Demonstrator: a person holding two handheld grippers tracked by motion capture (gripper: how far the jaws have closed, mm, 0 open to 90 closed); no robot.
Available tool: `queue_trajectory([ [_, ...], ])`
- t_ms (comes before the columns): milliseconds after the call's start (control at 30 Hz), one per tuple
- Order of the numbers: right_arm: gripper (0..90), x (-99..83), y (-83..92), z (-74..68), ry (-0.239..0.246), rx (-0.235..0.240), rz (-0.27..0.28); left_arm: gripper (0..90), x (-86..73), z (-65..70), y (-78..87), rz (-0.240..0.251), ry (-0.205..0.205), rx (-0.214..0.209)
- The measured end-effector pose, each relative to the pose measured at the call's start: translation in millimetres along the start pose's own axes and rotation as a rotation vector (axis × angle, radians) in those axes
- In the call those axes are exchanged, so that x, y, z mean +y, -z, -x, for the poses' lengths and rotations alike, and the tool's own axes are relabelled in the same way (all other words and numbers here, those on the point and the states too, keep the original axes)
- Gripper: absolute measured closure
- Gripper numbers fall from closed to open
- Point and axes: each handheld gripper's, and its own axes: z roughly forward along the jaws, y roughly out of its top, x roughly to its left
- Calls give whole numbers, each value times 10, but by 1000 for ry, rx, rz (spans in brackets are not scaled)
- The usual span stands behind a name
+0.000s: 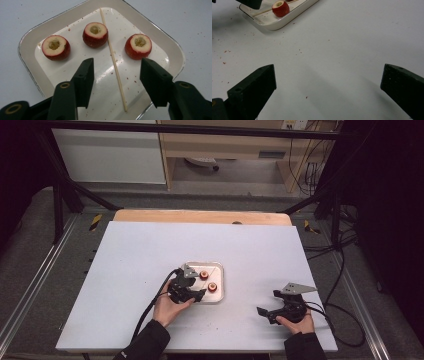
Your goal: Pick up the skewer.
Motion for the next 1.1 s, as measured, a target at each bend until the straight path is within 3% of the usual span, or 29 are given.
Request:
queue_trajectory([
  [233, 7, 1, 0, 2, 2, 1, 1, 632, 19, 53, -125, -23, 3, 24],
  [533, 7, 1, 0, 4, 5, 1, 2, 792, 26, 98, -166, -26, -20, 58],
  [900, 7, 2, -2, 4, 5, 2, 3, 876, 28, 160, -182, -24, -29, 98],
  [1100, 7, 1, -4, 5, 6, 2, 4, 881, 21, 165, -182, -15, -2, 101],
])
